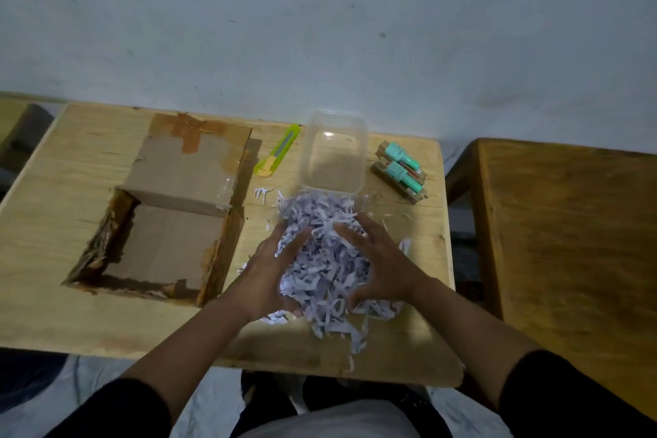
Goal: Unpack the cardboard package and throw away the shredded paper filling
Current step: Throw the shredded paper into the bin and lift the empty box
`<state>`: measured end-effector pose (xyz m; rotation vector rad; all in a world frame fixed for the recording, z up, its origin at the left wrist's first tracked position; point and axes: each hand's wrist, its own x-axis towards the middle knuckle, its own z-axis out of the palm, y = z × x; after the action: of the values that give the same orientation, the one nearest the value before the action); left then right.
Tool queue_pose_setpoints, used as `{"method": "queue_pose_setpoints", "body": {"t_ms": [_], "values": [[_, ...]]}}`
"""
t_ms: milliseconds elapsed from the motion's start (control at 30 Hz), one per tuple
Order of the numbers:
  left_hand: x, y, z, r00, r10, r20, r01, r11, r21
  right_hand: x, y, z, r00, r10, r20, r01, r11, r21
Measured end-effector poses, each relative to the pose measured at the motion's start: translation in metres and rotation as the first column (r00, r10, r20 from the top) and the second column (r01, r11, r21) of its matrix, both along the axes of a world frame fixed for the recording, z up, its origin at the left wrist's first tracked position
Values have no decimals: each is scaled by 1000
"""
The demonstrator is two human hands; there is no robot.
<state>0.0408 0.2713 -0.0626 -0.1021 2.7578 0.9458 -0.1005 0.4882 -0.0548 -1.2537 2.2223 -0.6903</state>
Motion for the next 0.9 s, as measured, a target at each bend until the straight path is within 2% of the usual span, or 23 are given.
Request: {"method": "queue_pose_setpoints", "body": {"t_ms": [233,367,467,567,633,700,767,900], "values": [[-4,11,-2,985,115,-130,-88,977,195,27,-21,-8,995,-99,-9,97,988,-121],[-9,15,9,967,122,-223,-76,976,203,31,-22,-3,983,-185,8,184,970,-157],[-16,13,15,957,17,-291,19,992,121,35,-19,5,967,-256,-4,251,953,-172],[-25,12,31,955,-31,-297,90,978,186,43,-14,21,942,-334,-27,325,931,-169],[-30,13,41,946,-85,-312,146,973,177,52,-9,38,914,-405,-27,394,902,-177],[-33,13,51,934,-158,-322,219,962,161,65,-3,60,872,-488,-18,477,859,-183],[-34,19,62,909,-220,-354,295,940,172,82,4,77,823,-562,-79,548,824,-145],[-27,45,90,840,-336,-427,452,868,205,124,26,102,700,-707,-101,697,707,-122]]}}
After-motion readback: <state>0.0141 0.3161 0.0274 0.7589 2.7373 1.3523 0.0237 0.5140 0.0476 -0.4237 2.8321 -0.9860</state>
